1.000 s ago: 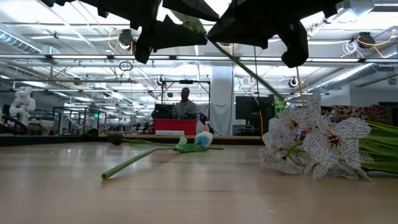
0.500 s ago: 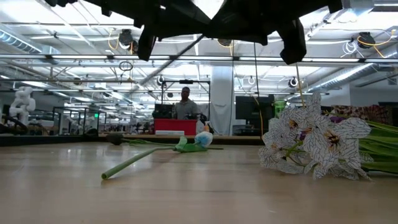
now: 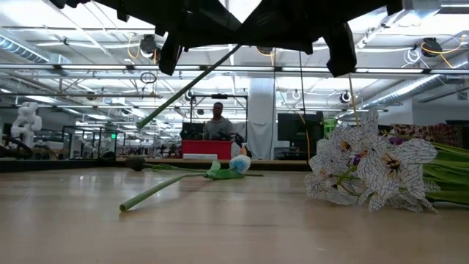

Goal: Sort flowers into vase by color
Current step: Move the top white flower to the center of the table

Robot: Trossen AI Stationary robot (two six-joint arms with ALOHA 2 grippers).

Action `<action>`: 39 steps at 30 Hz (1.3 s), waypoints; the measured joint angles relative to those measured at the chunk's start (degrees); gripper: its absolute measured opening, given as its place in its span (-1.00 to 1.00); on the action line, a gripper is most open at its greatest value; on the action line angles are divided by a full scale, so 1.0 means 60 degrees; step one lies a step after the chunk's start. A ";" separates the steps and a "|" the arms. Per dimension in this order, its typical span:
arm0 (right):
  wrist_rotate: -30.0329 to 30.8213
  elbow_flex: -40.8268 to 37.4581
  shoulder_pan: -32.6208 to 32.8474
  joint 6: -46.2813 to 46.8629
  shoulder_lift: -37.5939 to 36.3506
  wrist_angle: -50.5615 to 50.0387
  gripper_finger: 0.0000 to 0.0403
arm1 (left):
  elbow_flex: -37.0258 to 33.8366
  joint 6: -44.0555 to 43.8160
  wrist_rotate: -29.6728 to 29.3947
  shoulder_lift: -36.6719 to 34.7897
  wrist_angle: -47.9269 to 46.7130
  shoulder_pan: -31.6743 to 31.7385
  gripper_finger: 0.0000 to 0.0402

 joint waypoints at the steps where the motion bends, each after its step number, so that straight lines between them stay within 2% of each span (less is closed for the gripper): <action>1: -0.0086 0.0000 0.0000 0.0001 -0.0022 0.0019 -0.87 | 0.0001 -0.0076 0.0000 -0.0001 -0.0005 -0.0005 -0.96; 5: -0.0572 0.0000 0.0011 0.0378 -0.0328 -0.0684 -0.63 | 0.0000 -0.0185 0.0000 -0.0002 -0.0025 -0.0066 -0.96; 9: -0.1062 0.0004 0.0038 0.0784 -0.0804 -0.2305 -0.34 | 0.0001 -0.0304 -0.0010 -0.0002 -0.0032 -0.0132 -0.96; 13: -0.2453 0.0004 0.0047 0.1183 -0.1476 -0.4430 -0.10 | 0.0004 -0.1140 -0.0524 -0.0002 -0.0633 -0.0333 -0.96; 16: -0.3533 0.0004 0.0051 0.1471 -0.1977 -0.5939 0.00 | 0.0004 -0.2100 -0.0779 -0.0001 -0.1339 -0.0570 -0.96; 19: -0.4054 0.0004 0.0115 0.1716 -0.2421 -0.7185 0.05 | 0.0004 -0.3054 -0.1097 -0.0002 -0.1927 -0.0841 -0.96; 26: -0.4033 0.0007 0.0442 0.1818 -0.3032 -0.8803 0.05 | 0.0004 -0.5279 -0.2200 0.0001 -0.3230 -0.1293 -0.96; 33: -0.4004 0.0007 0.0629 0.1529 -0.3102 -0.9085 0.05 | 0.0004 -0.6920 -0.2323 0.0697 -0.3427 -0.1243 -0.96; 39: -0.4042 0.0007 0.0837 0.1527 -0.3102 -0.9429 0.05 | 0.0002 -0.7641 -0.1920 0.1360 -0.3412 -0.0965 -0.96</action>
